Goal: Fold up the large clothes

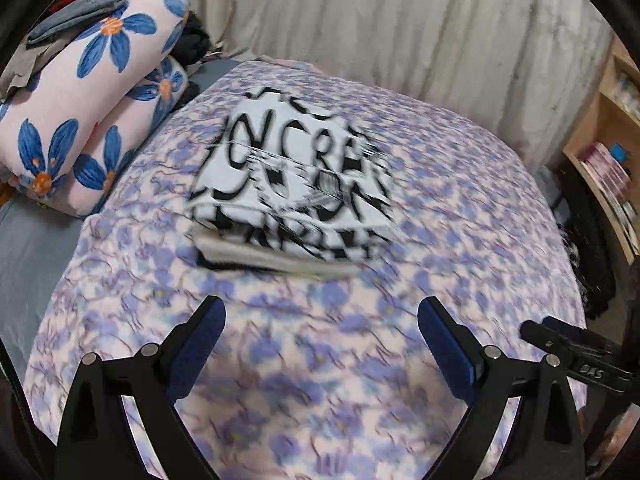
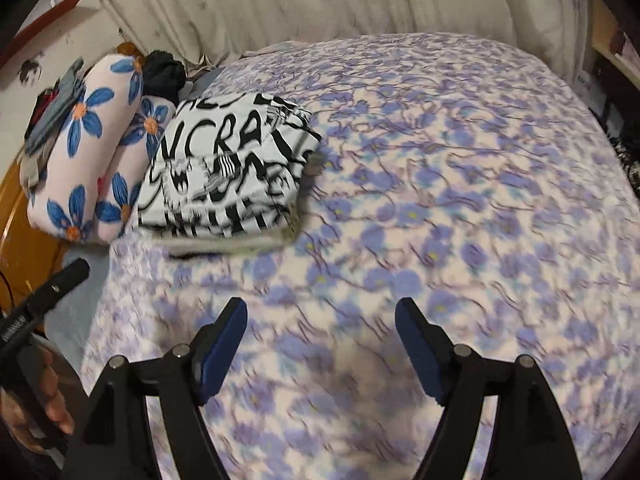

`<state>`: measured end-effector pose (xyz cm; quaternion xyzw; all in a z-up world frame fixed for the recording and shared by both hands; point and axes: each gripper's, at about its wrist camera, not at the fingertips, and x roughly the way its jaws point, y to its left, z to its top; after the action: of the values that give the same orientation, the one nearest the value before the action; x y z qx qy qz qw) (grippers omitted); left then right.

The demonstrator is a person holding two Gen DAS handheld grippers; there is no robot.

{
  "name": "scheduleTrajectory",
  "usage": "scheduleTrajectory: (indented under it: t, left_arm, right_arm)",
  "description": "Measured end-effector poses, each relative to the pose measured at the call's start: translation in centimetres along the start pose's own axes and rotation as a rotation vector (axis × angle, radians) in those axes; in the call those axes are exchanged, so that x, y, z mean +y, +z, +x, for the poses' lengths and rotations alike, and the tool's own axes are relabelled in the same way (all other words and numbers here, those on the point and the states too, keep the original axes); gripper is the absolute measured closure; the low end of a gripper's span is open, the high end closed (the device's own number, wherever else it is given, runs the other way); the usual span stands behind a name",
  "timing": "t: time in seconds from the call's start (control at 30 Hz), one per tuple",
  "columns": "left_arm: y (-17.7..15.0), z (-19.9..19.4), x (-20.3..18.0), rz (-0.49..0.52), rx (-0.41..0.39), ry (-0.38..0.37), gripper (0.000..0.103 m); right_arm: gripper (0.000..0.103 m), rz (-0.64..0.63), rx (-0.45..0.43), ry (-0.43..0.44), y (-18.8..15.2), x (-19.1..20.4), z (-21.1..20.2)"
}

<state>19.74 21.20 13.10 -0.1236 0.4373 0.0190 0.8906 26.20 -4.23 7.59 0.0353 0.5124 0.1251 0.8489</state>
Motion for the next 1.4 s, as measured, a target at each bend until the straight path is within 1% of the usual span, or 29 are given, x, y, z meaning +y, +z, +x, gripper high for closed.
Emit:
scheduleTrajectory:
  t: [0.07, 0.17, 0.27, 0.33, 0.43, 0.63, 0.77, 0.83, 0.9, 1.03, 1.17, 1.27, 1.4]
  left_arm:
    - [-2.2, -1.4, -1.6, 0.04, -0.009, 0.012, 0.007]
    - [-5.4, -2.9, -4.0, 0.106, -0.028, 0.045, 0.007]
    - [-8.6, -3.9, -5.9, 0.144, -0.059, 0.062, 0.007]
    - [-10.6, -4.3, -6.8, 0.154, -0.063, 0.063, 0.007]
    - [-13.1, -4.5, -7.6, 0.139, -0.059, 0.079, 0.007]
    - [-16.7, -4.1, -8.0, 0.086, -0.029, 0.065, 0.007]
    - [-18.9, -3.4, -8.6, 0.07, -0.002, 0.059, 0.007]
    - [-19.9, -3.0, -8.8, 0.066, 0.004, 0.052, 0.007]
    - [-20.8, -2.7, -9.1, 0.059, 0.0, 0.064, 0.007]
    - [-22.0, -2.5, -9.8, 0.061, 0.01, 0.054, 0.007]
    - [-22.3, -2.9, -10.4, 0.077, -0.003, 0.06, 0.007]
    - [-22.5, -3.0, -10.9, 0.093, -0.011, 0.073, 0.007]
    - [-22.6, -2.9, -11.2, 0.087, 0.002, 0.056, 0.007]
  right_arm:
    - [0.026, -0.015, -0.006, -0.014, -2.2, -0.6, -1.0]
    - [0.026, -0.004, -0.002, -0.009, -5.2, -1.7, -1.9]
    - [0.026, 0.001, -0.005, -0.016, -8.0, -2.4, -2.5]
    - [0.026, 0.003, -0.016, -0.021, -9.6, -2.8, -2.9]
    - [0.026, 0.01, -0.037, -0.041, -12.0, -3.6, -3.4]
    - [0.026, 0.053, -0.074, -0.055, -16.1, -5.4, -4.4]
    - [0.026, 0.069, -0.096, -0.103, -18.0, -6.3, -4.8]
    - [0.026, 0.072, -0.114, -0.106, -18.9, -6.6, -5.1]
    - [0.026, 0.082, -0.125, -0.098, -19.5, -6.9, -5.3]
    - [0.026, 0.092, -0.115, -0.079, -20.5, -7.0, -5.0]
    - [0.026, 0.084, -0.108, -0.075, -21.2, -6.9, -4.9]
    - [0.026, 0.075, -0.112, -0.089, -21.5, -6.7, -4.9]
    - [0.026, 0.057, -0.114, -0.104, -21.8, -6.9, -5.1]
